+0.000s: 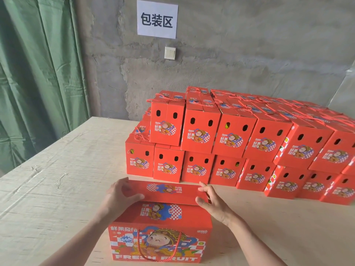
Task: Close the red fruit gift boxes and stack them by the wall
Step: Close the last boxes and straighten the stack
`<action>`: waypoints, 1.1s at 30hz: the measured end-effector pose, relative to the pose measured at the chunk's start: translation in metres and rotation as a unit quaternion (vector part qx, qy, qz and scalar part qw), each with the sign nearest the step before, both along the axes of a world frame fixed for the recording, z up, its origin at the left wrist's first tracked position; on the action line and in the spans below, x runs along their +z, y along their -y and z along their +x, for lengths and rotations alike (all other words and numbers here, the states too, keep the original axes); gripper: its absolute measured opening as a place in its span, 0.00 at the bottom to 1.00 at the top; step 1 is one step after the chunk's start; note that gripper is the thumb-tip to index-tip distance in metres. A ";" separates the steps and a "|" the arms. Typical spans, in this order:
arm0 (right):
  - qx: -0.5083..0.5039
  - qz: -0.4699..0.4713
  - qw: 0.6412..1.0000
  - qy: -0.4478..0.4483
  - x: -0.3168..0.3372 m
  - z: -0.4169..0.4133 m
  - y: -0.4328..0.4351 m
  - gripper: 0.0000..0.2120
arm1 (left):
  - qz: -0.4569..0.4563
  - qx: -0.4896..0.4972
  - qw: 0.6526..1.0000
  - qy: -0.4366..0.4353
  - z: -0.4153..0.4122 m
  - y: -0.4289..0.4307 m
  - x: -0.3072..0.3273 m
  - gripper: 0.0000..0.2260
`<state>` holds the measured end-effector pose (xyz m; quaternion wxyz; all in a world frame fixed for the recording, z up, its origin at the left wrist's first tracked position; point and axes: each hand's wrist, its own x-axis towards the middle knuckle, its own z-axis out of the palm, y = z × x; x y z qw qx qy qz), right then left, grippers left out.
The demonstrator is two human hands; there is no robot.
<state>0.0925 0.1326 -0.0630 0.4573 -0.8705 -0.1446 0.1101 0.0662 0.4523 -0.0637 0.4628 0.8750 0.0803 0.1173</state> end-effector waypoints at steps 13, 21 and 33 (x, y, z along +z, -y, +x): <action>0.109 -0.307 0.940 0.100 0.026 0.011 -0.007 0.22 | 0.387 -0.161 0.900 -0.122 0.023 -0.009 0.027 0.44; 0.087 -0.288 0.943 0.143 0.017 0.007 -0.013 0.21 | 0.482 -0.218 0.847 -0.051 0.028 -0.012 0.024 0.47; 0.124 -0.327 0.924 0.156 0.022 0.010 -0.014 0.25 | 0.471 -0.282 0.836 -0.013 0.039 -0.021 0.014 0.34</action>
